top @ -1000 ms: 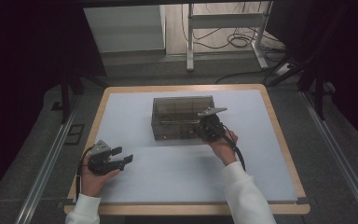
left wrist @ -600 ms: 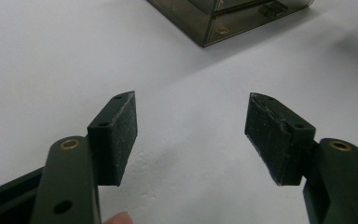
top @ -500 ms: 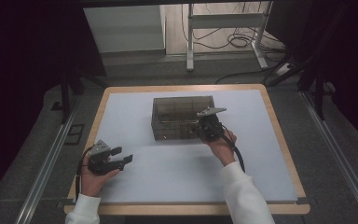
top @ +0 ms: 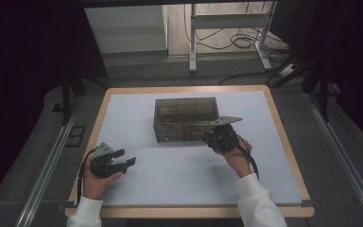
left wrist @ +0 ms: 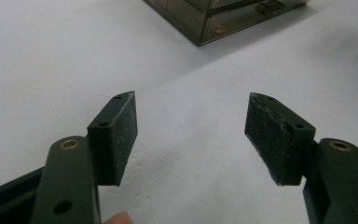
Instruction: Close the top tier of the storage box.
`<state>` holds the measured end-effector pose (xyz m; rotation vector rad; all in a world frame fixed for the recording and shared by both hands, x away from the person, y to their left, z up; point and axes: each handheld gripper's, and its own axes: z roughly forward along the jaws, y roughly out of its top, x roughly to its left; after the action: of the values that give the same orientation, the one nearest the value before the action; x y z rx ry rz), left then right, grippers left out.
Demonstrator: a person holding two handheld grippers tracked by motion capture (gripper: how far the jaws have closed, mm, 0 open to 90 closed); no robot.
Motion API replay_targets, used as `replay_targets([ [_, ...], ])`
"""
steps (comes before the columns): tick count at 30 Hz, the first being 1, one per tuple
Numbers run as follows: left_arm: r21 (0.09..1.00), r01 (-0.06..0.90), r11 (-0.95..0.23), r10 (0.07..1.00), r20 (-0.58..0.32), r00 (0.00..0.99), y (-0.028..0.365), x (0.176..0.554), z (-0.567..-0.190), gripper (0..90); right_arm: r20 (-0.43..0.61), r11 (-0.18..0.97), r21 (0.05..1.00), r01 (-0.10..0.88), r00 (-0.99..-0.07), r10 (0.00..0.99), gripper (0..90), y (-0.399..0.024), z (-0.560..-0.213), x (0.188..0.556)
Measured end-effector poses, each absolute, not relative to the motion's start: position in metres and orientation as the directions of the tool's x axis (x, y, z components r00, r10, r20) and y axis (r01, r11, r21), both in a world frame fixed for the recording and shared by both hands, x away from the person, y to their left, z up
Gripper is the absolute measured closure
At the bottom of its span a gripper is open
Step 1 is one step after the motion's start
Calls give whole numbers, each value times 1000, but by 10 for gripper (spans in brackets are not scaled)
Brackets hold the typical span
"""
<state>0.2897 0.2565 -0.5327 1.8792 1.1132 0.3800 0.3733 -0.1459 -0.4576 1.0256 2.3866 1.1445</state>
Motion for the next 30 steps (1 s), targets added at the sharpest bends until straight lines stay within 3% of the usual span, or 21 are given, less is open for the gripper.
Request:
replay_targets([
  [6,812,547,-203,818,-167,551,254,289,-533,343,24,415,784,462,-690,723,553,-165,-459,357],
  [11,812,547,-204,817,-166,552,254,289,-533,342,20,411,788,459,-686,728,475,-179,-464,343],
  [30,809,538,-237,816,-135,563,245,287,-533,341,54,349,798,492,-636,770,370,-233,-492,314],
])
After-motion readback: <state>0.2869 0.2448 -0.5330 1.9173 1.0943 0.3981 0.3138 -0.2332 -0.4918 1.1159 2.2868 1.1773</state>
